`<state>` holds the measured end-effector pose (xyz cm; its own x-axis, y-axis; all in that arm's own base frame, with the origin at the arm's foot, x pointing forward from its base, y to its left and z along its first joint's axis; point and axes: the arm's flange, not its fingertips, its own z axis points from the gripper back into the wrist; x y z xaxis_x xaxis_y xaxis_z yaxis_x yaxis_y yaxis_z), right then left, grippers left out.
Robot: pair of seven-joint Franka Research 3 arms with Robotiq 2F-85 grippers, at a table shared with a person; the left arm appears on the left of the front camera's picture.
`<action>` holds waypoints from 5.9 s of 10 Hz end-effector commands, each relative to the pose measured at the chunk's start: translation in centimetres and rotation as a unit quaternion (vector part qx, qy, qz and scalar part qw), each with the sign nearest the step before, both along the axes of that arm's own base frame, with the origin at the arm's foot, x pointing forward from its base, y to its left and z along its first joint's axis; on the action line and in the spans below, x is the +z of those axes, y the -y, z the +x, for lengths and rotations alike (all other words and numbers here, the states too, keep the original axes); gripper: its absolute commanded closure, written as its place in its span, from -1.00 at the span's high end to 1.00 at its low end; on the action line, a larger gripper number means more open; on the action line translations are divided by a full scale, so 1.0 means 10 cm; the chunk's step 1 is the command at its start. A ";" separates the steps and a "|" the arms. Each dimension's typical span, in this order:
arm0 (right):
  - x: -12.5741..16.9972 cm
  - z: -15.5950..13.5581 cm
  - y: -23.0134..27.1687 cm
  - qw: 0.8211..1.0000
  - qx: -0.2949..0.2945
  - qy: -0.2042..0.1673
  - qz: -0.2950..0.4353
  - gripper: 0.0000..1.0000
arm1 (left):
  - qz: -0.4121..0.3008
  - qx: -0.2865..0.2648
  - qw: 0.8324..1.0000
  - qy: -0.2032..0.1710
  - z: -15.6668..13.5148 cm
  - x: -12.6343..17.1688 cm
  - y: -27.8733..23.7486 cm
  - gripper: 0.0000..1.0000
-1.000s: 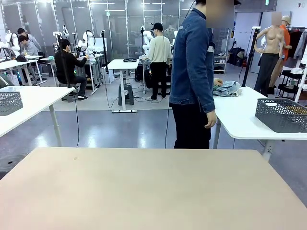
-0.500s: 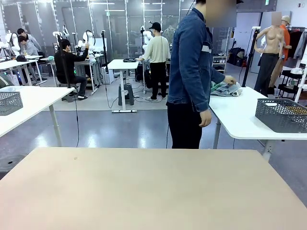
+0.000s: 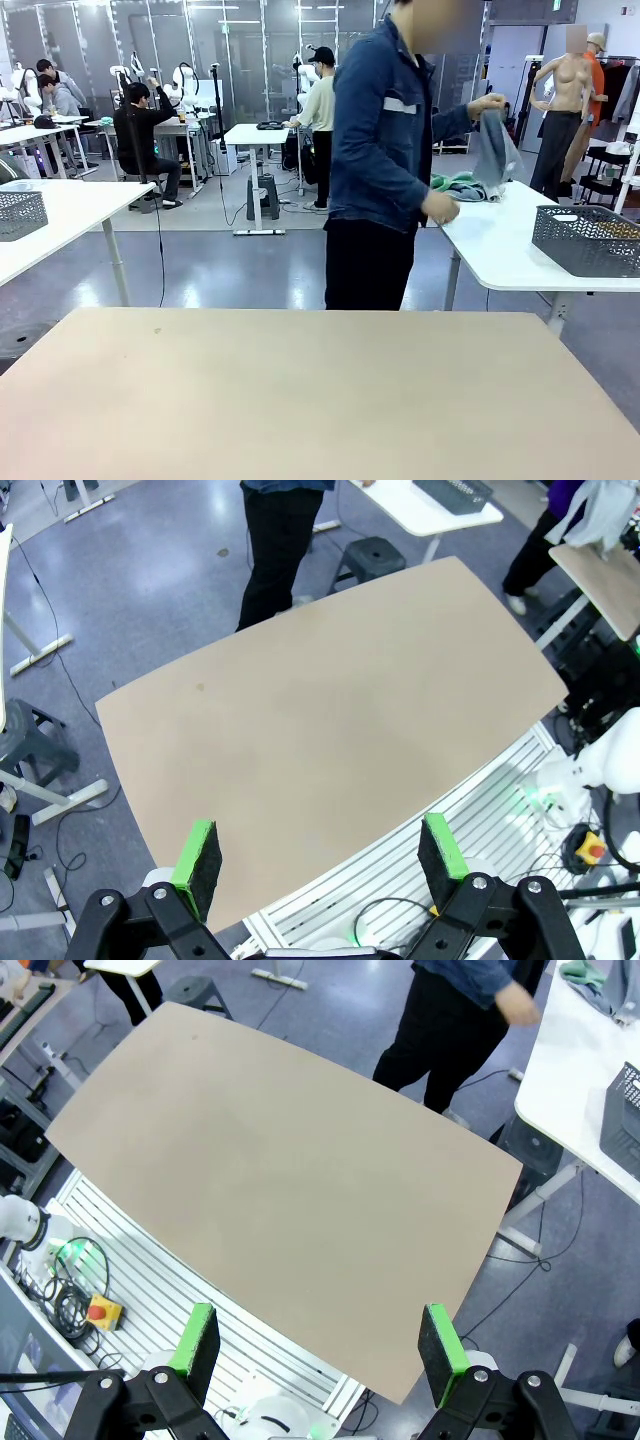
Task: Fold the towels and place them in the basket.
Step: When a person lays out a Towel with hook on the table, fold it in half twice.
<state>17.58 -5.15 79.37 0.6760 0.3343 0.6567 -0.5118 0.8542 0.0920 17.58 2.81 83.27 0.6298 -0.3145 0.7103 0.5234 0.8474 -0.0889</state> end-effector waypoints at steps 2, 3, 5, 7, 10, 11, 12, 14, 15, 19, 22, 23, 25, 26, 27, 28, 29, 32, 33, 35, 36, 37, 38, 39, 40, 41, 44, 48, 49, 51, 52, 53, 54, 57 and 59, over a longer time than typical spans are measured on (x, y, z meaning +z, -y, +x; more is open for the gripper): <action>-0.01 0.00 0.00 1.000 0.003 0.000 0.002 1.00 | 0.000 -0.001 1.000 0.001 0.00 0.01 0.00 1.00; -0.01 0.00 0.00 1.000 0.003 0.000 0.002 1.00 | 0.000 -0.001 1.000 0.001 0.00 0.01 0.00 1.00; -0.01 0.00 0.00 1.000 0.003 0.000 0.002 1.00 | 0.000 -0.001 1.000 0.001 0.00 0.01 0.00 1.00; -0.01 0.00 0.00 1.000 0.003 0.000 0.002 1.00 | 0.000 -0.001 1.000 0.001 0.00 0.01 0.00 1.00; -0.01 0.00 0.00 1.000 0.003 0.000 0.002 1.00 | 0.000 -0.001 1.000 0.001 0.00 0.01 0.00 1.00; -0.01 0.00 0.00 1.000 0.003 0.000 0.002 1.00 | 0.000 -0.001 1.000 0.001 0.00 0.01 0.00 1.00; -0.01 0.00 0.00 1.000 0.003 0.000 0.002 1.00 | 0.000 -0.001 1.000 0.001 0.00 0.01 0.00 1.00; -0.01 0.00 0.00 1.000 0.003 0.000 0.002 1.00 | 0.000 -0.001 1.000 0.001 0.00 0.01 0.00 1.00; -0.01 0.00 0.00 1.000 0.003 0.000 0.002 1.00 | 0.000 -0.001 1.000 0.001 0.00 0.01 0.00 1.00; -0.01 0.00 0.00 1.000 0.003 0.000 0.002 1.00 | 0.000 -0.001 1.000 0.001 0.00 0.01 0.00 1.00; -0.01 0.00 0.00 1.000 0.003 0.000 0.002 1.00 | 0.000 -0.001 1.000 0.001 0.00 0.01 0.00 1.00; -0.01 0.00 0.00 1.000 0.003 0.000 0.002 1.00 | 0.000 -0.001 1.000 0.001 0.00 0.01 0.00 1.00; -0.01 0.00 0.00 1.000 0.003 0.000 0.002 1.00 | 0.000 -0.001 1.000 0.001 0.00 0.01 0.00 1.00; -0.01 0.00 0.00 1.000 0.003 0.000 0.002 1.00 | 0.000 -0.001 1.000 0.001 0.00 0.01 0.00 1.00; -0.01 0.00 0.00 1.000 0.003 0.000 0.002 1.00 | 0.000 -0.001 1.000 0.001 0.00 0.01 0.00 1.00; -0.01 0.00 0.00 1.000 0.003 0.000 0.002 1.00 | 0.000 -0.001 1.000 0.001 0.00 0.01 0.00 1.00; -0.01 0.00 0.00 1.000 0.003 0.000 0.002 1.00 | 0.000 -0.001 1.000 0.001 0.00 0.01 0.00 1.00; -0.01 0.00 0.00 1.000 0.003 0.000 0.002 1.00 | 0.000 -0.001 1.000 0.001 0.00 0.01 0.00 1.00; -0.01 0.00 0.00 1.000 0.003 0.000 0.002 1.00 | 0.000 -0.001 1.000 0.001 0.00 0.01 0.00 1.00; -0.01 0.00 0.00 1.000 0.003 0.000 0.002 1.00 | 0.000 -0.001 1.000 0.001 0.00 0.01 0.00 1.00; -0.01 0.00 0.00 1.000 0.003 0.000 0.002 1.00 | 0.000 -0.001 1.000 0.001 0.00 0.01 0.00 1.00; -0.01 0.00 0.00 1.000 0.003 0.000 0.002 1.00 | 0.000 -0.001 1.000 0.001 0.00 0.01 0.00 1.00; -0.01 0.00 0.00 1.000 0.003 0.000 0.002 1.00 | 0.000 -0.001 1.000 0.001 0.00 0.01 0.00 1.00; -0.01 0.00 0.00 1.000 0.003 0.000 0.002 1.00 | 0.000 -0.001 1.000 0.001 0.00 0.01 0.00 1.00; -0.01 0.00 0.00 1.000 0.003 0.000 0.002 1.00 | 0.000 -0.001 1.000 0.001 0.00 0.01 0.00 1.00; 0.00 0.00 0.00 1.000 0.000 0.000 0.000 1.00 | 0.000 0.000 1.000 0.000 0.00 0.00 0.00 1.00; -0.35 0.16 -0.88 0.965 0.167 -0.029 -0.201 1.00 | 0.220 -0.137 0.965 0.028 -0.05 -0.30 0.78 1.00; -1.06 0.26 -1.73 0.901 0.316 -0.045 -0.293 1.00 | 0.378 -0.285 0.881 0.025 0.17 -1.09 1.36 1.00; -1.31 0.32 -1.87 0.888 0.344 -0.051 -0.301 1.00 | 0.369 -0.322 0.872 0.018 0.28 -1.33 1.43 1.00; -1.80 0.52 -2.00 0.874 0.368 -0.048 -0.312 1.00 | 0.352 -0.353 0.867 -0.008 0.49 -1.82 1.50 1.00; -1.91 0.56 -2.07 0.874 0.375 -0.043 -0.307 1.00 | 0.347 -0.353 0.869 -0.009 0.53 -1.90 1.53 1.00; -1.94 0.56 -2.10 0.875 0.371 -0.045 -0.308 1.00 | 0.351 -0.357 0.866 -0.008 0.52 -1.92 1.55 1.00; -1.89 0.57 -2.10 0.885 0.351 -0.047 -0.302 1.00 | 0.348 -0.353 0.869 -0.011 0.52 -1.91 1.55 1.00; -1.97 0.56 -2.14 0.878 0.364 -0.054 -0.305 1.00 | 0.351 -0.349 0.869 -0.023 0.55 -1.99 1.55 1.00; -1.97 0.56 -2.14 0.878 0.364 -0.054 -0.305 1.00 | 0.351 -0.349 0.869 -0.023 0.55 -1.99 1.55 1.00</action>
<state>23.14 16.29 59.93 0.1887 0.9707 0.1486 -0.9561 0.2162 -0.1978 23.02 -12.70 63.57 0.1360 -0.9759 0.1708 0.9396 0.1817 0.2901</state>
